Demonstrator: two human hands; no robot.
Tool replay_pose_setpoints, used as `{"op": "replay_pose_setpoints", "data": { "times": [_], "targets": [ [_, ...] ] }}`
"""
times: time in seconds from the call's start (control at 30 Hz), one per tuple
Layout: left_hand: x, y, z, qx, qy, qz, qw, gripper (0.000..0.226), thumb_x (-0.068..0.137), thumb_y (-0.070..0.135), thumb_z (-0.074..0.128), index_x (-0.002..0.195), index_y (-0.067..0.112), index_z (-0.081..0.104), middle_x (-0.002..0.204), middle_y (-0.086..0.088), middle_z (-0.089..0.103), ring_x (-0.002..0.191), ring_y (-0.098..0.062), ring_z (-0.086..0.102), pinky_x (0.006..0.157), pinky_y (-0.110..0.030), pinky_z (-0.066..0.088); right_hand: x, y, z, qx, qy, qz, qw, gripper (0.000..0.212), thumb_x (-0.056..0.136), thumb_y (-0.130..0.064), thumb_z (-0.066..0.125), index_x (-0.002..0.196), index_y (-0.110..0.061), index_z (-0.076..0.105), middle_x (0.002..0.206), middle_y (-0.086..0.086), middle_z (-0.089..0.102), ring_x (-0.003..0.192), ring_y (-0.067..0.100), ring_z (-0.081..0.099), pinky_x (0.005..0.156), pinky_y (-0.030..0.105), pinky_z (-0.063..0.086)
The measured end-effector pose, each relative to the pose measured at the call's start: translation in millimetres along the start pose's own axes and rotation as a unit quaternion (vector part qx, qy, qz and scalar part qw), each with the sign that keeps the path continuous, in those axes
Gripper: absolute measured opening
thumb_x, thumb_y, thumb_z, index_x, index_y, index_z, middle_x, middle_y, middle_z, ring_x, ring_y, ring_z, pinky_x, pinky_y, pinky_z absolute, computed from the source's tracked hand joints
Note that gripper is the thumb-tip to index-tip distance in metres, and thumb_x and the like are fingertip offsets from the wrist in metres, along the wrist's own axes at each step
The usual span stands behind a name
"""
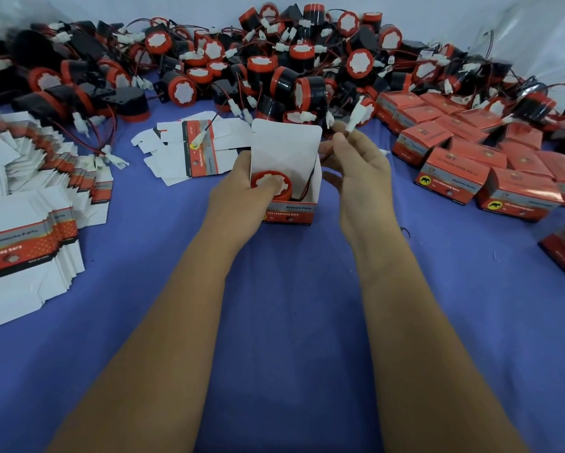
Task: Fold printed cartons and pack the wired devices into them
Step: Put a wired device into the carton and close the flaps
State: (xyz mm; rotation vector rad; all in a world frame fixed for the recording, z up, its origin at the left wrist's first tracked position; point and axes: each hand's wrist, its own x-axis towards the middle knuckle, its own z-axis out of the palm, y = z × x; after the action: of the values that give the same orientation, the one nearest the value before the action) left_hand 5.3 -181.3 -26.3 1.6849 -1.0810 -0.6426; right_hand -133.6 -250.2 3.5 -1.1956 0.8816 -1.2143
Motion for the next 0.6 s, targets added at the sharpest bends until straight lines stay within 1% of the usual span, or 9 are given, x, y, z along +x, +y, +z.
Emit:
{"op": "replay_pose_setpoints", "data": {
  "times": [0.07,0.13,0.2,0.23,0.37,0.43,0.5,0.53,0.6],
  "targets": [
    [-1,1,2,0.010,0.005,0.000,1.000,0.036,0.093,0.036,0.055,0.129,0.035,0.049,0.116,0.014,0.064,0.109,-0.013,0.061,0.095,-0.044,0.053,-4,-1,3,-0.093,0.045,-0.097,0.990,0.014,0.097,-0.015,0.059,0.108,-0.014,0.068,0.091,-0.010,0.064,0.080,-0.007,0.058,0.080,0.014,0.050],
    [-1,3,3,0.018,0.007,-0.004,1.000,0.037,0.093,0.038,0.054,0.129,0.032,0.049,0.118,0.009,0.064,0.109,-0.018,0.061,0.096,-0.047,0.052,-8,-2,6,-0.154,0.066,-0.171,0.971,0.009,0.092,-0.012,0.065,0.097,-0.020,0.067,0.087,-0.004,0.057,0.072,-0.003,0.053,0.072,0.011,0.045],
    [-2,4,5,0.027,0.007,-0.005,1.000,0.035,0.094,0.038,0.053,0.128,0.028,0.048,0.118,0.004,0.064,0.108,-0.022,0.061,0.095,-0.048,0.052,-15,-6,9,-0.163,0.028,-0.206,0.964,0.017,0.089,-0.005,0.065,0.094,-0.021,0.067,0.080,0.008,0.057,0.070,0.009,0.048,0.068,0.019,0.045],
    [-3,5,5,0.029,0.006,-0.005,1.000,0.037,0.093,0.040,0.053,0.128,0.027,0.048,0.118,0.002,0.064,0.108,-0.024,0.061,0.095,-0.049,0.052,-18,-7,11,-0.164,0.000,-0.220,0.962,0.021,0.087,-0.001,0.064,0.092,-0.021,0.066,0.076,0.007,0.057,0.070,0.012,0.047,0.068,0.023,0.044],
    [-7,11,5,0.027,0.003,0.001,1.000,0.049,0.082,0.044,0.047,0.124,0.021,0.049,0.113,-0.004,0.066,0.106,-0.029,0.062,0.093,-0.053,0.050,-30,-11,21,-0.250,-0.097,-0.247,0.931,0.023,0.081,0.002,0.059,0.080,-0.021,0.066,0.076,-0.013,0.058,0.082,0.010,0.045,0.073,0.014,0.040],
    [-7,13,6,0.027,0.008,-0.001,1.000,0.054,0.078,0.042,0.048,0.125,0.017,0.052,0.111,-0.006,0.067,0.106,-0.029,0.063,0.093,-0.054,0.051,-35,-11,26,-0.252,-0.148,-0.225,0.930,0.015,0.079,-0.007,0.055,0.075,-0.015,0.067,0.077,-0.008,0.061,0.089,0.012,0.046,0.080,0.022,0.044],
    [-7,14,6,0.031,0.019,-0.001,0.999,0.062,0.074,0.039,0.048,0.130,0.014,0.054,0.115,-0.007,0.067,0.107,-0.028,0.064,0.095,-0.051,0.051,-38,-12,31,-0.230,-0.174,-0.187,0.939,0.021,0.080,-0.017,0.052,0.071,-0.009,0.069,0.078,0.005,0.066,0.098,0.021,0.049,0.092,0.044,0.043],
    [-7,14,6,0.035,0.021,0.000,0.999,0.063,0.073,0.038,0.047,0.130,0.013,0.054,0.116,-0.006,0.067,0.107,-0.028,0.064,0.095,-0.051,0.051,-39,-13,32,-0.230,-0.172,-0.183,0.940,0.023,0.083,-0.019,0.053,0.070,-0.009,0.070,0.077,0.007,0.066,0.099,0.026,0.052,0.093,0.052,0.041],
    [-7,12,6,0.034,0.011,0.005,0.999,0.060,0.075,0.038,0.046,0.130,0.014,0.054,0.116,-0.006,0.066,0.108,-0.028,0.063,0.096,-0.051,0.050,-36,-14,33,-0.250,-0.153,-0.196,0.936,0.021,0.086,-0.014,0.060,0.068,-0.014,0.071,0.071,-0.002,0.067,0.093,0.025,0.058,0.091,0.053,0.044]
  ]
}}
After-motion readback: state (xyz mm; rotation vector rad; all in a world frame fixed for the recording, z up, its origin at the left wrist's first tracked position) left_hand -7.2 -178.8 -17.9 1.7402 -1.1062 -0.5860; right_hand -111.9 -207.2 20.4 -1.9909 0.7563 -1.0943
